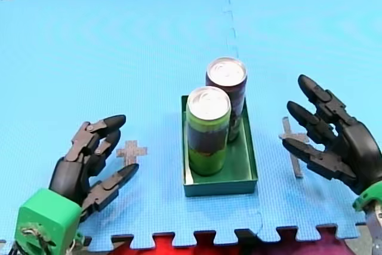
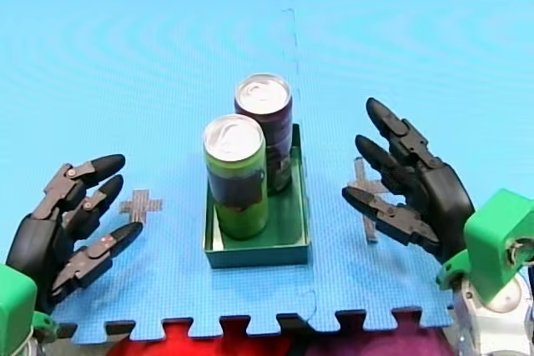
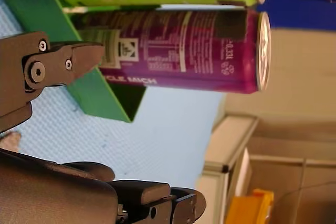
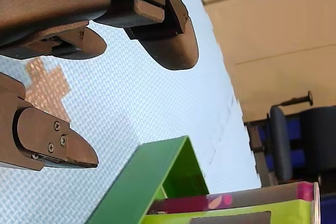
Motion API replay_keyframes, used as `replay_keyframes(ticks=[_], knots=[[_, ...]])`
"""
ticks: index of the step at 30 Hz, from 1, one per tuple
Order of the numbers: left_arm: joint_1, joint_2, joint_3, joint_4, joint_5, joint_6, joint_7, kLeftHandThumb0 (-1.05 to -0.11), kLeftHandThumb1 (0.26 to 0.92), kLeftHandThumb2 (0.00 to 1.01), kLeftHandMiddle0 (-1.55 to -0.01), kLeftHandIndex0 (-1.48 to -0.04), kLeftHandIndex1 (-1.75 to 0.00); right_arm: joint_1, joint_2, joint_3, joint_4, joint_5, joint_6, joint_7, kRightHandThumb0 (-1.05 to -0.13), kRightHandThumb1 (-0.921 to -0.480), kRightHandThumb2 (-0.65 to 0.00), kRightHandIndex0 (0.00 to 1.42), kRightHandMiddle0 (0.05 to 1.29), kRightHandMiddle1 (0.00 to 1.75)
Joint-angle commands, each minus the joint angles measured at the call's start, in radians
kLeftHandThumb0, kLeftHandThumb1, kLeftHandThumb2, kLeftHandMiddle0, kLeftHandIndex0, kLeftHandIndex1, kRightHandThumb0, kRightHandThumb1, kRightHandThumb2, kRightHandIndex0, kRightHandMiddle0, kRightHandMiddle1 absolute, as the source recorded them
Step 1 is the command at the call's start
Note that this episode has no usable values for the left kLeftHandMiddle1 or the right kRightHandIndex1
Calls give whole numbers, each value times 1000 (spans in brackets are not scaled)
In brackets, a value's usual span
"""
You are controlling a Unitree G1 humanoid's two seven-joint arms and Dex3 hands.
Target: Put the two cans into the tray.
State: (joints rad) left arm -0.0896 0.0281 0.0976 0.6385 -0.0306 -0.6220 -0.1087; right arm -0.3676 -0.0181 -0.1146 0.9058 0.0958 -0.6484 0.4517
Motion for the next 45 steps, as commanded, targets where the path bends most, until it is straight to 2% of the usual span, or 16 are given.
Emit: replay_keyframes(ticks=[1,6,10,14,18,23,29,32,45], knots=[[-10,2,3,18,-13,-17,-6,-1048,921,70,-412,-258,-19,14,-3,10,-32,-3,21,-18,-1048,-921,-90,260,193,2],[-9,6,3,26,-23,-35,-19,-1048,921,76,-419,-266,-18,42,-4,30,-85,-6,59,-44,-1048,-921,-75,269,195,2],[-1,5,3,16,-28,-38,-22,-1048,921,81,-425,-271,-17,56,-3,40,-102,-4,72,-58,-1048,-921,-67,277,197,3],[15,6,3,-9,-38,-38,-30,-1048,921,87,-429,-277,-17,59,-4,42,-99,2,76,-66,-1048,-921,-59,282,200,4],[35,2,-2,-61,-47,-27,-39,-1048,921,94,-433,-285,-17,56,-8,40,-83,8,69,-67,-1048,-920,-52,285,202,4],[77,1,-16,-153,-40,-1,-35,-1048,921,108,-443,-296,-18,55,-10,41,-82,10,70,-69,-1048,-920,-41,290,205,4],[126,9,-23,-262,-35,33,-34,-1048,921,144,-455,-307,-15,47,-17,37,-63,13,67,-68,-1048,-919,-30,294,208,5],[128,12,-23,-276,-29,38,-31,-1048,921,159,-459,-310,-14,43,-19,36,-54,14,62,-67,-1048,-919,-26,295,210,5],[164,11,-33,-335,5,48,5,-1048,921,208,-488,-325,-11,49,-27,35,-58,17,50,-63,-1048,-918,-13,304,218,6]])
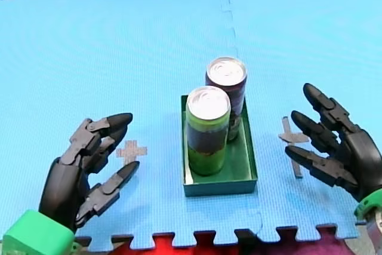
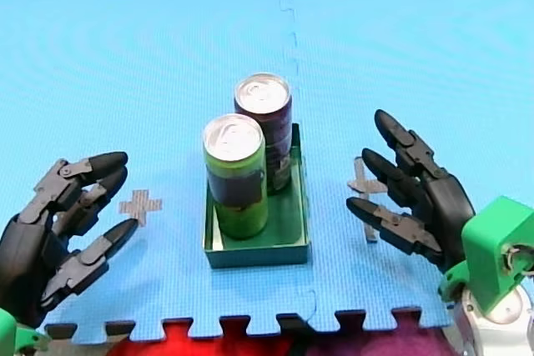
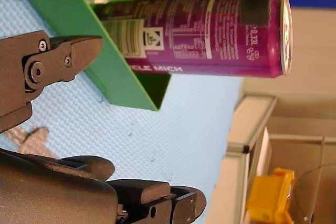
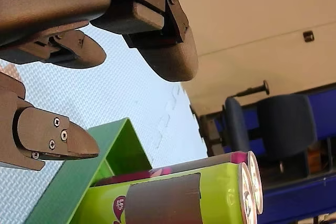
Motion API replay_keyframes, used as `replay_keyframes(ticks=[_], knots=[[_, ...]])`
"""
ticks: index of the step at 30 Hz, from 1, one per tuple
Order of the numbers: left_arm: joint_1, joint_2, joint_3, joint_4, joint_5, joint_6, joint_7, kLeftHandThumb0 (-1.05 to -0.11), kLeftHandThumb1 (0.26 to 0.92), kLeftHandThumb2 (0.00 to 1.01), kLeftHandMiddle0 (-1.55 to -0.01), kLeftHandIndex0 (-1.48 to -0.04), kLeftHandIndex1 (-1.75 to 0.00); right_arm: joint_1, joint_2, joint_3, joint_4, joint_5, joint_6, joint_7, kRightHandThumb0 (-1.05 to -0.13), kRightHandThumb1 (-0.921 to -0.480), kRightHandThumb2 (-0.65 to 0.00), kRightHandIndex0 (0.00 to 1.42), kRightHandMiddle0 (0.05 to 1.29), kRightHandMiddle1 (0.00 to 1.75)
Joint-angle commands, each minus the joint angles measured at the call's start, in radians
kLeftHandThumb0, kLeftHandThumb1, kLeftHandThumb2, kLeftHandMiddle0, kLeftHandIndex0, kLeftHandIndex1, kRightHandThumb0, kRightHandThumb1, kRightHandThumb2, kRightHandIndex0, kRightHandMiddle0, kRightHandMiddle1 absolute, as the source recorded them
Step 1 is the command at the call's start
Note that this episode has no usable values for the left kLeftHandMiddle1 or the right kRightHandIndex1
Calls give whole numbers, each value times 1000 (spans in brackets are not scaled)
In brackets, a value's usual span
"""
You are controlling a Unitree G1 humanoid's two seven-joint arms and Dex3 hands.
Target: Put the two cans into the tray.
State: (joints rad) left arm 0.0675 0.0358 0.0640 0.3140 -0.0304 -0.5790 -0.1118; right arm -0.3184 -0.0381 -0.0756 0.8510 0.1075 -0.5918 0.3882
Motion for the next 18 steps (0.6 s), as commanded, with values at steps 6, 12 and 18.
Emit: replay_keyframes(ticks=[6,12,18], knots=[[20,1,3,-31,50,17,65,-1048,921,223,-498,-329,-10,2,-13,-13,-5,16,-17,4,-1048,-920,-11,308,221,6],[20,15,8,-13,38,5,62,-1048,921,238,-497,-328,-6,-2,-18,-18,2,16,-20,3,-1048,-921,-13,312,225,6],[16,20,8,3,21,-10,46,-1048,921,245,-490,-325,-4,0,-20,-20,0,16,-20,5,-1048,-920,-14,315,228,6]])
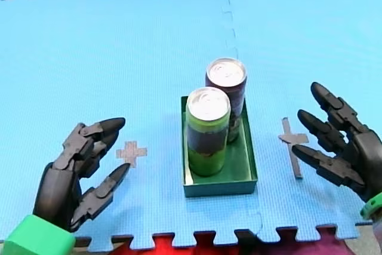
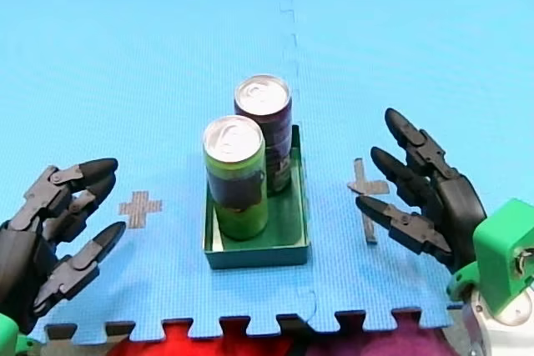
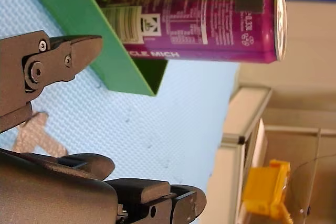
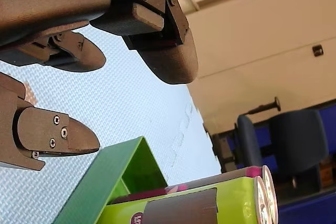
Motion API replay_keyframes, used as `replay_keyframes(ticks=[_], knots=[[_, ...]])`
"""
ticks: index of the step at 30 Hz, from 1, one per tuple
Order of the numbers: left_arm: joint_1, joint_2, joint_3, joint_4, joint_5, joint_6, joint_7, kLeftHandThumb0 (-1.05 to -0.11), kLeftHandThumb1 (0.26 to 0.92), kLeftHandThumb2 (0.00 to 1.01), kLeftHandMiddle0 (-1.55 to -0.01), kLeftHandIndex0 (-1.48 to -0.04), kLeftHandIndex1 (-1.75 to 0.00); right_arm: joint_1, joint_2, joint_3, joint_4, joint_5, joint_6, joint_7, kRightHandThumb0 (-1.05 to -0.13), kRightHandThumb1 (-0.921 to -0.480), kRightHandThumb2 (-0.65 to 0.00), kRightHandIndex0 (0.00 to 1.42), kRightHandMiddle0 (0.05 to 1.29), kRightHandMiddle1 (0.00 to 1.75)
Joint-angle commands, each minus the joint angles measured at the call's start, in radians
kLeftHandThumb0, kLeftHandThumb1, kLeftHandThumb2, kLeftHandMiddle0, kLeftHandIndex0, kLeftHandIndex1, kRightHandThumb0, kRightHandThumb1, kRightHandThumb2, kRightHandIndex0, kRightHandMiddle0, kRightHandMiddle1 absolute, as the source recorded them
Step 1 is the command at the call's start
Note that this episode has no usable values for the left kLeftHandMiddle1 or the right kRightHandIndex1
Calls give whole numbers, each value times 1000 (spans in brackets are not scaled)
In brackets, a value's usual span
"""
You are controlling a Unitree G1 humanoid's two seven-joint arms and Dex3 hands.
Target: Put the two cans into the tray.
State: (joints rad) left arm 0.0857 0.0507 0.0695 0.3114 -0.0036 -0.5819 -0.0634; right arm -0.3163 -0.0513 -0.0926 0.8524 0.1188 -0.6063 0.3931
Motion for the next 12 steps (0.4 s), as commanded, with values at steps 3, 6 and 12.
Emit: replay_keyframes(ticks=[3,6,12], knots=[[-4,8,2,9,-11,-12,-9,-1048,921,246,-487,-325,-3,1,-7,-3,-12,5,-3,0,-1048,-920,-14,314,228,5],[-8,10,3,17,-13,-18,-13,-1048,921,246,-485,-324,-2,4,-7,-1,-20,3,0,-2,-1048,-921,-14,313,229,5],[-15,13,4,35,-12,-33,-16,-1048,921,249,-487,-324,-1,8,-7,1,-28,2,4,-3,-1048,-921,-16,313,229,4]])
